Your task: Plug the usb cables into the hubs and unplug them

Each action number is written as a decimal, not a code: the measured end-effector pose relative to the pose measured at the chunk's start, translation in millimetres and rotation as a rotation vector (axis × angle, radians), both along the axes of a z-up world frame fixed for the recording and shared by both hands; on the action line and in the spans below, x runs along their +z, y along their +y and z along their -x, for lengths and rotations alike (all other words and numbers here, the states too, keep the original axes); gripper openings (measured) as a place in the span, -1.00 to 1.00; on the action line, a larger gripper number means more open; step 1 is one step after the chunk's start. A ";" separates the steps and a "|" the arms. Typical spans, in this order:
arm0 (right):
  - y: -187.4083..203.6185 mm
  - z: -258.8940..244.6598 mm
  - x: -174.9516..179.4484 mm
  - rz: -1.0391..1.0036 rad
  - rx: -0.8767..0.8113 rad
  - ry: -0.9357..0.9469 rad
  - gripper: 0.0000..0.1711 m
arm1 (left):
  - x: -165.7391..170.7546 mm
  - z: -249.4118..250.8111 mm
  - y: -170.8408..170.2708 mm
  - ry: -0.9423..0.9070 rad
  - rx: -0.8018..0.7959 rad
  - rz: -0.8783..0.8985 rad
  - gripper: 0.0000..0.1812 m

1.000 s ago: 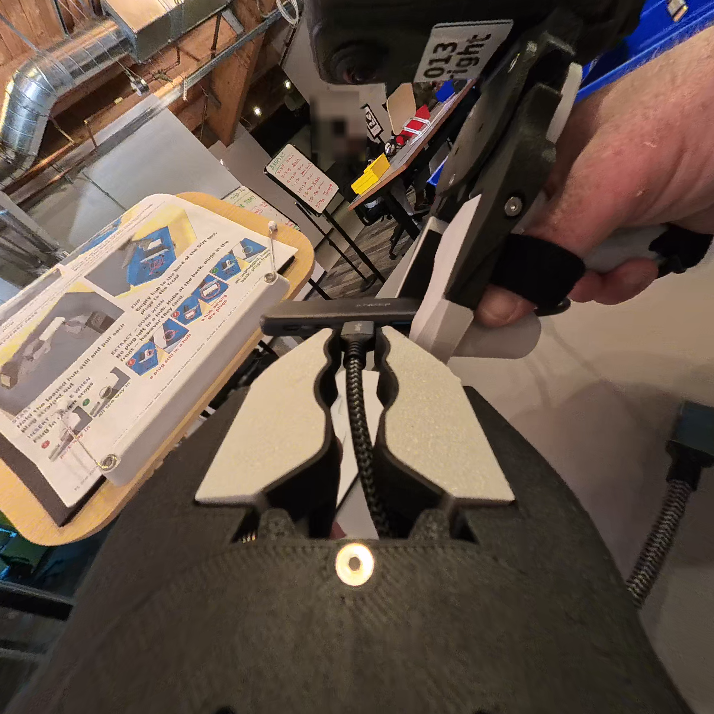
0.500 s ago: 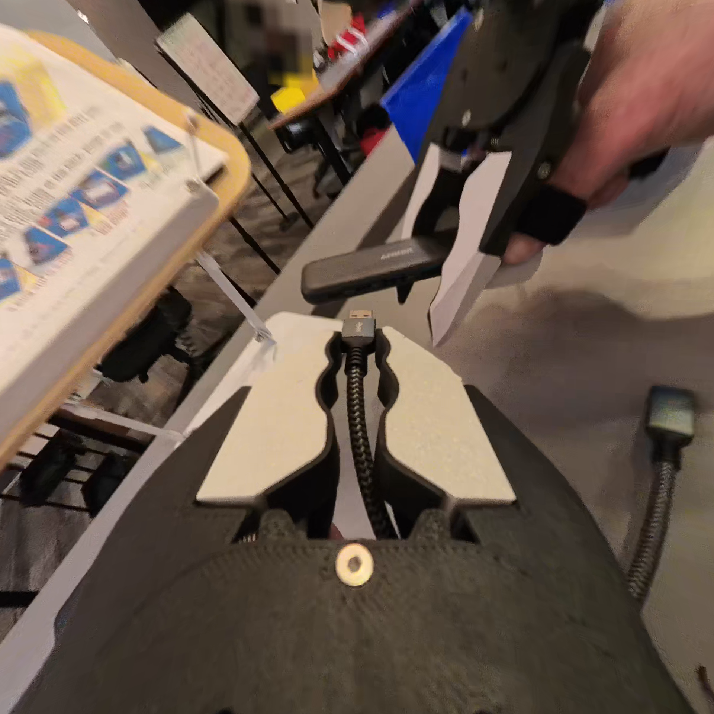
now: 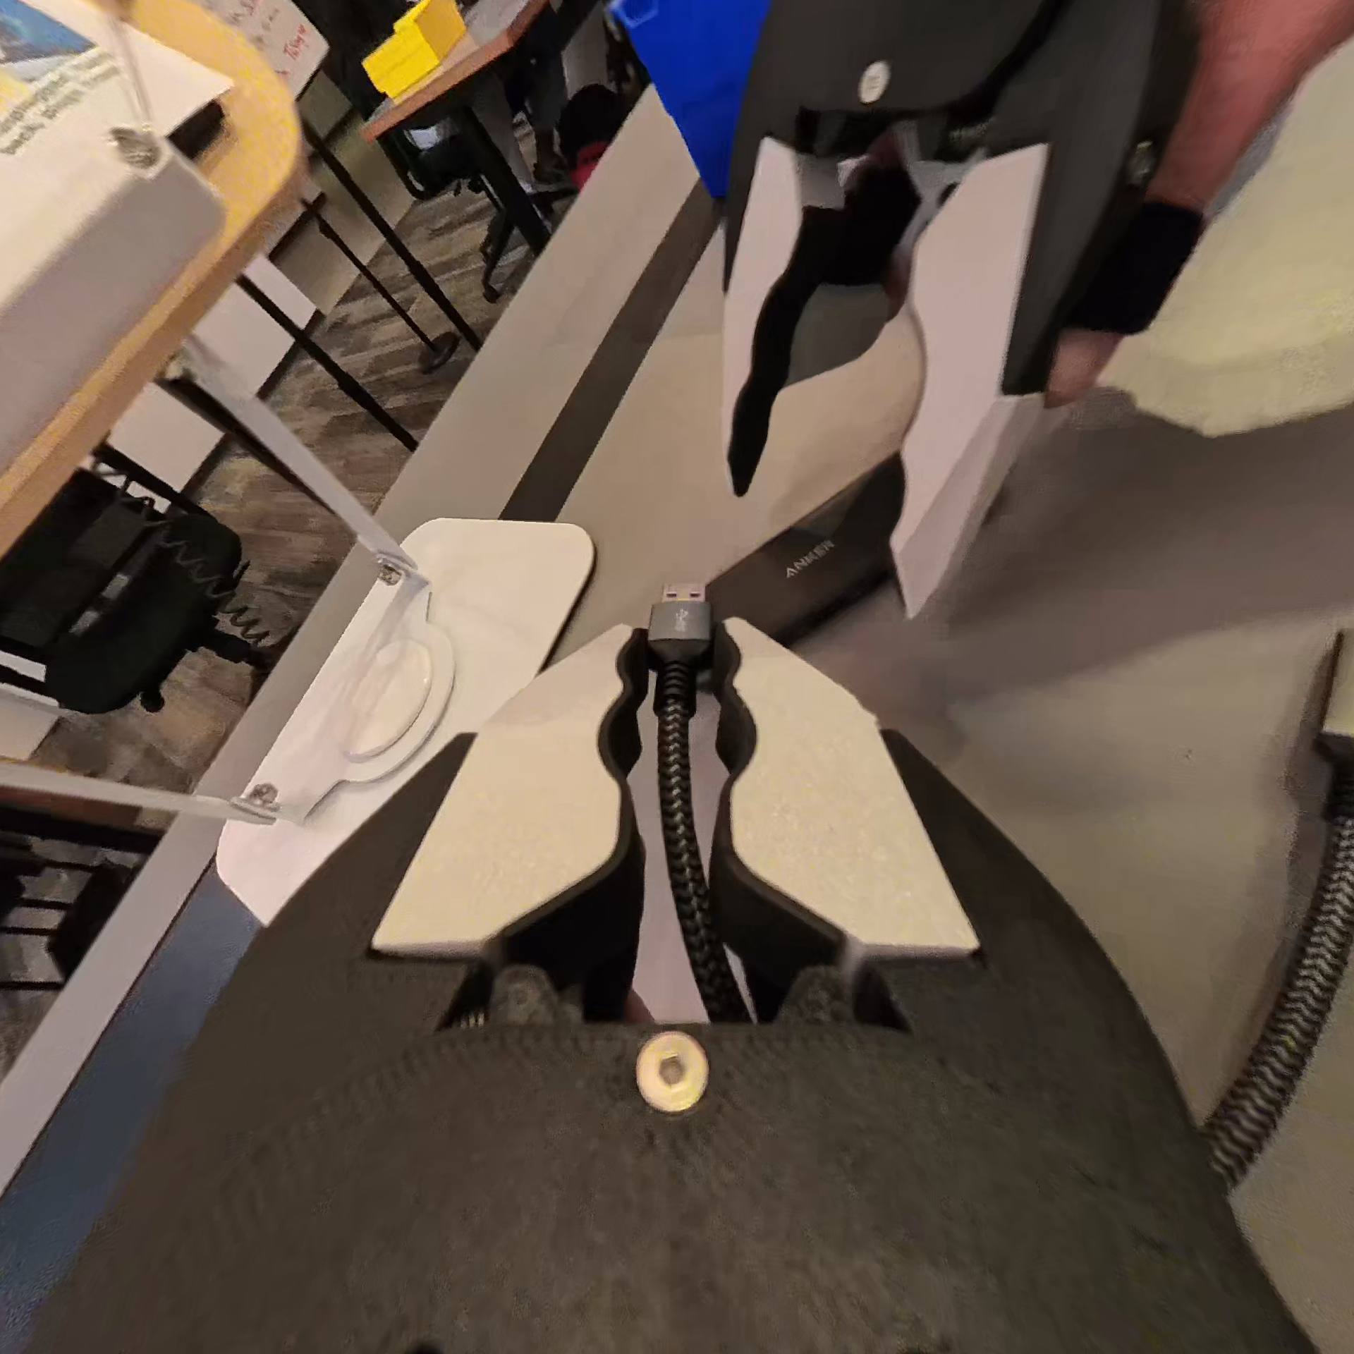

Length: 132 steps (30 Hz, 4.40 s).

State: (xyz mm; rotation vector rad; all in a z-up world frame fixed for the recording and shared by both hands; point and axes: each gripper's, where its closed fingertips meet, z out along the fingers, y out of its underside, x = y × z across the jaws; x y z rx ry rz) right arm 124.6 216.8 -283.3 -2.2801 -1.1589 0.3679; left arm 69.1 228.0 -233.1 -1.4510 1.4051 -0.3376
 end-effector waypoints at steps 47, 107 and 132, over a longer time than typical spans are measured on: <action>-77.6 99.8 153.4 -0.316 0.494 0.752 -0.98 | 148.3 36.8 -27.1 -0.533 -0.218 0.168 0.31; -14.9 66.5 176.0 -1.031 0.082 -0.203 -0.67 | 155.1 1.7 -53.7 -0.693 -0.204 0.232 -0.87; -34.0 62.8 172.5 -0.688 0.154 0.152 -0.98 | 169.8 6.8 -67.9 -0.603 -0.274 0.048 -0.60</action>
